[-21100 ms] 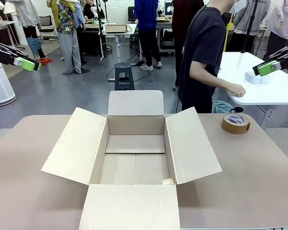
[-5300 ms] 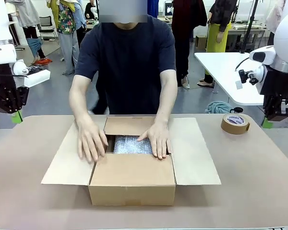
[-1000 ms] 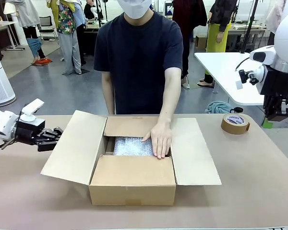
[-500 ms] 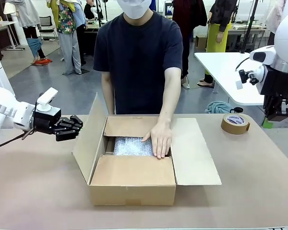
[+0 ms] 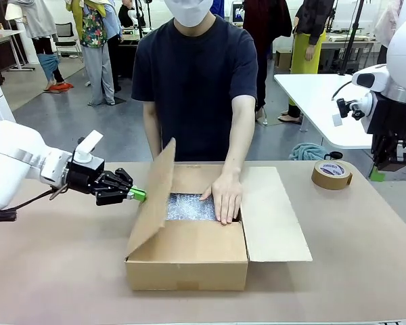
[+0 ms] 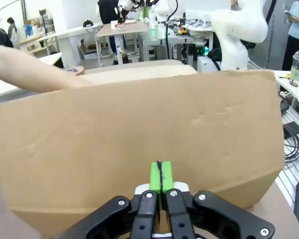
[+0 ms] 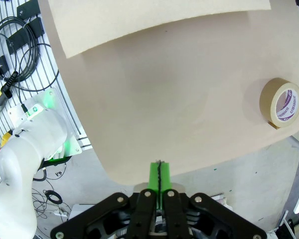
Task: Wrap the clocks to prevent damage.
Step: Push the right (or left) flap of the Package Box to close it.
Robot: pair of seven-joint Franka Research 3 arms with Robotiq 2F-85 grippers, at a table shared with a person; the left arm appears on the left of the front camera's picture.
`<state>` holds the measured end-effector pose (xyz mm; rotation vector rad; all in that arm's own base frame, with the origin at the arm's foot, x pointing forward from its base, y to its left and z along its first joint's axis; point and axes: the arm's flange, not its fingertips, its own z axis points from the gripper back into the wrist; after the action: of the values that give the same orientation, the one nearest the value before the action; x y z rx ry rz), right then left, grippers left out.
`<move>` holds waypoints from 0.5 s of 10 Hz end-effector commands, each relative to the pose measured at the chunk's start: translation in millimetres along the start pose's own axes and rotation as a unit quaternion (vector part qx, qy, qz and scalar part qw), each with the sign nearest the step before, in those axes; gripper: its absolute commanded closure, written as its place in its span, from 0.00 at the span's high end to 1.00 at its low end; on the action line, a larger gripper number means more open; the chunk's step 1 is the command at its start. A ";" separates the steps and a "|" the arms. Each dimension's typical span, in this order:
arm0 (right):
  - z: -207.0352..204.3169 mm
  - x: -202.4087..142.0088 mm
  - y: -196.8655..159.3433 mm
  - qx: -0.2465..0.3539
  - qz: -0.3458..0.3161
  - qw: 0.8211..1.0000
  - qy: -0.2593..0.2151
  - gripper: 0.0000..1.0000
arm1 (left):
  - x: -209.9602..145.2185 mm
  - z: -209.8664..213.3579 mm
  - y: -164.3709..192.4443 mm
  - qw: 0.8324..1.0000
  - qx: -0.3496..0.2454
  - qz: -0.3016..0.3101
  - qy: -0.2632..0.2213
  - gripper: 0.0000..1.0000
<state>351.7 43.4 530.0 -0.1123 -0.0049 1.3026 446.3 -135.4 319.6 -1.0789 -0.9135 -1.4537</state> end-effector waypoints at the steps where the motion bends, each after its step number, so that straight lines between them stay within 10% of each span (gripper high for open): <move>1: -4.9 -0.1 1.0 0.001 0.002 1.000 -0.015 0.01 | -15.4 -10.4 18.9 1.000 0.026 -0.011 0.010 0.00; 5: -4.9 -0.1 1.0 0.001 0.002 1.000 -0.015 0.01 | -35.2 -20.2 23.5 0.999 0.022 0.005 0.032 0.00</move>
<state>351.7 43.4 530.1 -0.1124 -0.0051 1.3027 462.5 -141.0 300.7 -1.0692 -0.8924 -1.4355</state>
